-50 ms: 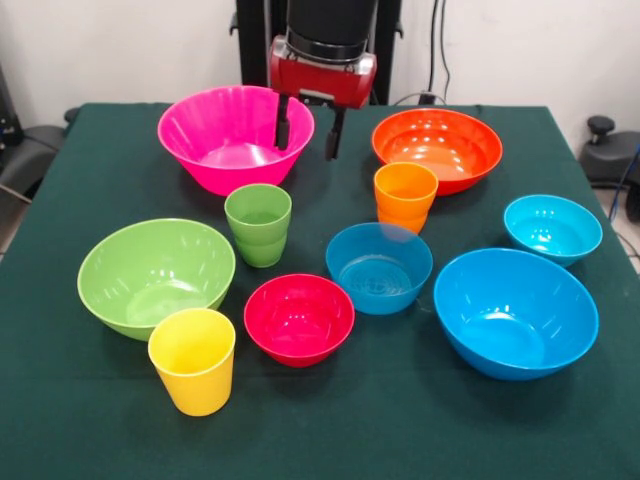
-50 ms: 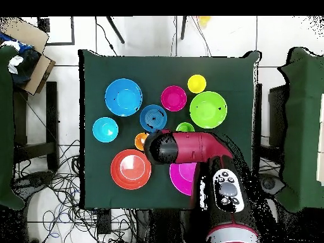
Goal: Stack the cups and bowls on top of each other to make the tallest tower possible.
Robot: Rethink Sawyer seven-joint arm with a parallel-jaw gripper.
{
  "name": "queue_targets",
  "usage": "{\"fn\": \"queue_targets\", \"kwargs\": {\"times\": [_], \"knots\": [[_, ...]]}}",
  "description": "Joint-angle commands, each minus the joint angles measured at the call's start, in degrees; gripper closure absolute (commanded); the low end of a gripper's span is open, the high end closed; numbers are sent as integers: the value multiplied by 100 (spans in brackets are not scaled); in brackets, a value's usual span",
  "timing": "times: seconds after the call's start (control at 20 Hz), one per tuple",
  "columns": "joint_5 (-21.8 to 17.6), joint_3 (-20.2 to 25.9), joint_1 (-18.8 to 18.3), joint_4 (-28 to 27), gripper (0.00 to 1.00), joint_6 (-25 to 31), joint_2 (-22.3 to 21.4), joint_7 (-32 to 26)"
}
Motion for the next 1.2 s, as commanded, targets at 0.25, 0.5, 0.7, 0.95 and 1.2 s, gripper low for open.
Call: {"fn": "queue_targets", "kwargs": {"times": [0.25, 0.5, 0.7, 0.95, 1.2], "knots": [[48, -17, -22, 47, 0, -246, 185, 583], [93, -10, -1, 11, 0, -97, 99, 503], [106, -49, 71, 3, 0, 46, -41, 475], [132, -54, 138, -14, 0, 236, -199, 429], [182, -3, 174, -167, 0, 340, -109, 434]]}}
